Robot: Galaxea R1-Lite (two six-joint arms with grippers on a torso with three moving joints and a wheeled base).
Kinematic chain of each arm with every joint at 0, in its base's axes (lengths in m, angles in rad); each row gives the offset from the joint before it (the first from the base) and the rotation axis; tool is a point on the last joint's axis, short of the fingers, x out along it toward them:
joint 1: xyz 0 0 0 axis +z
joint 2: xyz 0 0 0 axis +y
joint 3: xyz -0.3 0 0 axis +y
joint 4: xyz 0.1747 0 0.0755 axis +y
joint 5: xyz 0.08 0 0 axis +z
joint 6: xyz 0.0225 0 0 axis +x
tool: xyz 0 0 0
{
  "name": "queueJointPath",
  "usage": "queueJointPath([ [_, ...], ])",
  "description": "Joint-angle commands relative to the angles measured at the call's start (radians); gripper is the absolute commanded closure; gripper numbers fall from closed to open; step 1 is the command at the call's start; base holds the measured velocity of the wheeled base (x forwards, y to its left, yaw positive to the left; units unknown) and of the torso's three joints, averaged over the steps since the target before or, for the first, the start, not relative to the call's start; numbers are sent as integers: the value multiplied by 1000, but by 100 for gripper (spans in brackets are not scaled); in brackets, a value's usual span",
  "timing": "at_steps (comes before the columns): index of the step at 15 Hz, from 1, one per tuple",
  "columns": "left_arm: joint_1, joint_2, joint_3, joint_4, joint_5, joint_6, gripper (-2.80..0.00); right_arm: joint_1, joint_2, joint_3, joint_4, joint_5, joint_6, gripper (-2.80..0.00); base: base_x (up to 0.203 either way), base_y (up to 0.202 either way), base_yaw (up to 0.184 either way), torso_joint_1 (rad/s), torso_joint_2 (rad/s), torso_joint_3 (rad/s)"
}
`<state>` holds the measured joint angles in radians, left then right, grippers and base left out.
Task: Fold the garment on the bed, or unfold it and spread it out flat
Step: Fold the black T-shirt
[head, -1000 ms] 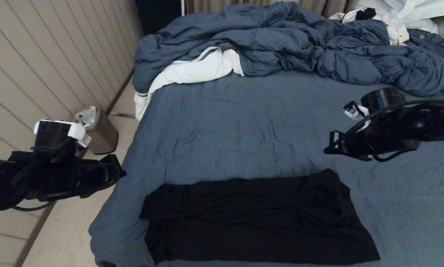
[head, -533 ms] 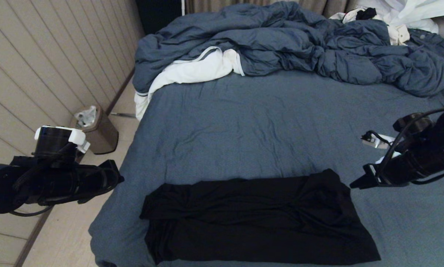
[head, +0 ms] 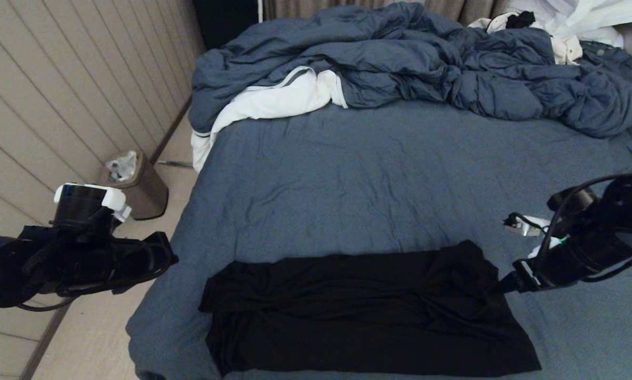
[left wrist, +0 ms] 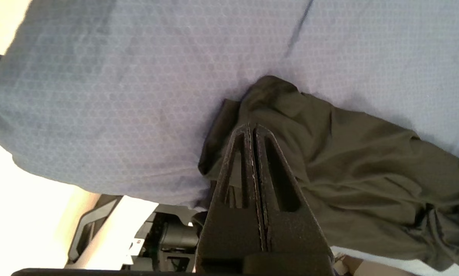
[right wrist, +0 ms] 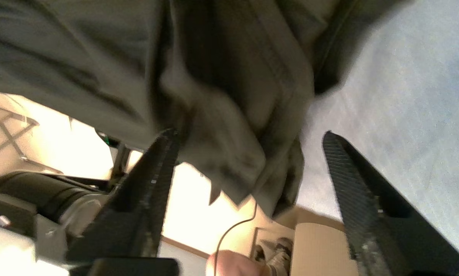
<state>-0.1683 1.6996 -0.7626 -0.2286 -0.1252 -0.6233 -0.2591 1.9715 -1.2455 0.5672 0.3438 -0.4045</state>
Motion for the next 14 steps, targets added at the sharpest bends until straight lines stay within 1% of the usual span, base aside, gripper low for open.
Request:
queueJointPath([
  [1, 0, -1, 2, -1, -2, -4, 0, 12, 80, 23, -75, -35, -1, -280, 0, 0, 0, 0, 0, 0],
  [2, 0, 1, 0, -1, -1, -4, 0, 12, 96, 46, -139, -61, -5, -280, 0, 0, 0, 0, 0, 0],
  [4, 0, 3, 0, -1, -2, -4, 0, 16, 118, 104, -249, -86, -14, -280, 0, 0, 0, 0, 0, 0],
  [6, 0, 2, 0, -1, -1, -3, 0, 30, 124, 122, -271, -114, -25, -280, 0, 0, 0, 0, 0, 0],
  [11, -2, 3, 2, -1, -2, -1, 0, 99, 140, 142, -276, -115, -7, -280, 0, 0, 0, 0, 0, 0],
  [14, 0, 0, 2, -1, -2, -1, 0, 141, 155, 185, -343, -113, 3, -280, 0, 0, 0, 0, 0, 0],
])
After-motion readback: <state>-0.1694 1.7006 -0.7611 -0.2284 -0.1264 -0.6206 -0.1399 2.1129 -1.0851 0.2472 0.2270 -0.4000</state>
